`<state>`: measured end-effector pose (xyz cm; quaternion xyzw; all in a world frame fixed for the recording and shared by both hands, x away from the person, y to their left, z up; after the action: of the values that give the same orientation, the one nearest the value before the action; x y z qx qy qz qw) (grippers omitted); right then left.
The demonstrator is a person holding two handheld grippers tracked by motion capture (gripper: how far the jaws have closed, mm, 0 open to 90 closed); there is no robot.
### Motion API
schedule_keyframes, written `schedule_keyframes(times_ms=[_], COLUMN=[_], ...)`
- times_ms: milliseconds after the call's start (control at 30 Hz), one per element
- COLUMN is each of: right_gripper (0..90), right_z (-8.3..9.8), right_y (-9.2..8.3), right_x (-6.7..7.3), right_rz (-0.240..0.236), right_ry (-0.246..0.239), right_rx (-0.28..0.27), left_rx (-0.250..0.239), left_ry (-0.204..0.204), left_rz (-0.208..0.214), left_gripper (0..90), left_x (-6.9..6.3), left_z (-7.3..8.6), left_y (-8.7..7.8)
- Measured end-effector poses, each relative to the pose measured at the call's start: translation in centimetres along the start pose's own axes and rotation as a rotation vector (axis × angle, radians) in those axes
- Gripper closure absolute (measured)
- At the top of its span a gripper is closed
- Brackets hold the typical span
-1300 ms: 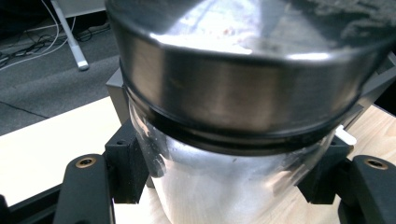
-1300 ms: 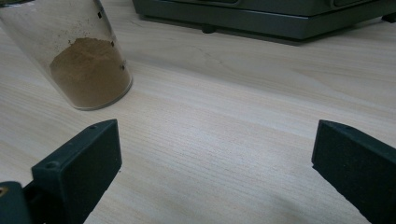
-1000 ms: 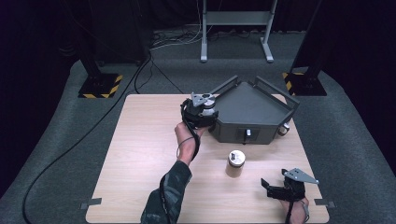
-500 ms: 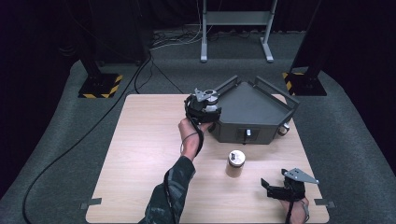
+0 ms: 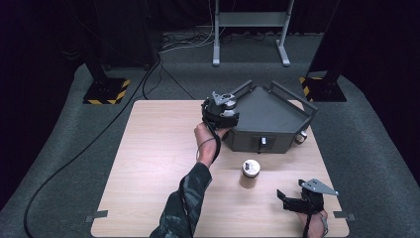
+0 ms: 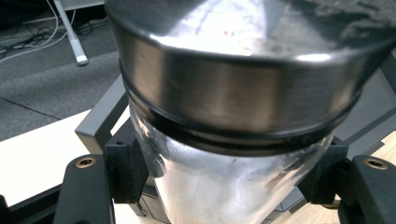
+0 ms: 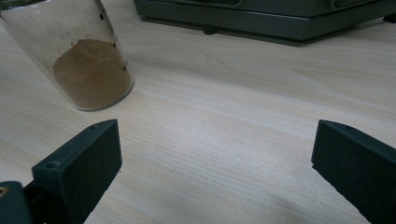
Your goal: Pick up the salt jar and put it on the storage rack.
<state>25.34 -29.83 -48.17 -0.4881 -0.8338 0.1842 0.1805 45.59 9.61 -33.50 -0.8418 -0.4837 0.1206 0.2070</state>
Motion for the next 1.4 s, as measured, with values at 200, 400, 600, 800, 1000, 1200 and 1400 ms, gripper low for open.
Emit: schedule_keyframes(times_ms=[200, 400, 600, 800, 1000, 1200, 1400], right_gripper=[0.9, 0.9, 0.9, 0.9, 0.9, 0.9, 0.9], right_z=[0.0, 0.0, 0.0, 0.0, 0.0, 0.0, 0.1], right_y=[0.0, 0.0, 0.0, 0.0, 0.0, 0.0, -0.1], right_x=[0.0, 0.0, 0.0, 0.0, 0.0, 0.0, 0.0], right_rz=[0.0, 0.001, 0.001, 0.001, 0.0, 0.001, 0.0], right_ry=[-0.002, 0.001, -0.001, -0.001, -0.002, -0.001, -0.001], right_rx=[0.002, -0.002, -0.002, -0.002, -0.002, -0.003, -0.004], left_rx=[0.003, 0.006, 0.007, 0.01, -0.003, 0.007, 0.002], left_ry=[0.008, 0.016, 0.025, 0.036, 0.042, 0.047, 0.052], left_rz=[0.001, 0.008, 0.011, 0.017, 0.016, 0.01, 0.002], left_gripper=[31.6, 31.7, 31.7, 31.7, 31.7, 31.7, 31.7], left_x=[-0.3, -0.6, -1.0, -1.4, -1.9, -2.2, -2.4], left_z=[-0.3, -0.5, -0.7, -0.9, -1.2, -1.2, -0.9], left_y=[0.5, 0.8, 1.1, 1.5, 1.9, 2.4, 2.8])
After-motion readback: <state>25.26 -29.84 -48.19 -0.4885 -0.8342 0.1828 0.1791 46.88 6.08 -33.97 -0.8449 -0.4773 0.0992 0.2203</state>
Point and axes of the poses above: each handheld gripper's, and its own axes: y roughly forward along the jaws, z roughly out of its underside, x roughly to its left, the point moved 5 cm from there along y, roughly forward along the jaws, and after that the axes turned 4 degrees about -z, right-handed, at the moved point
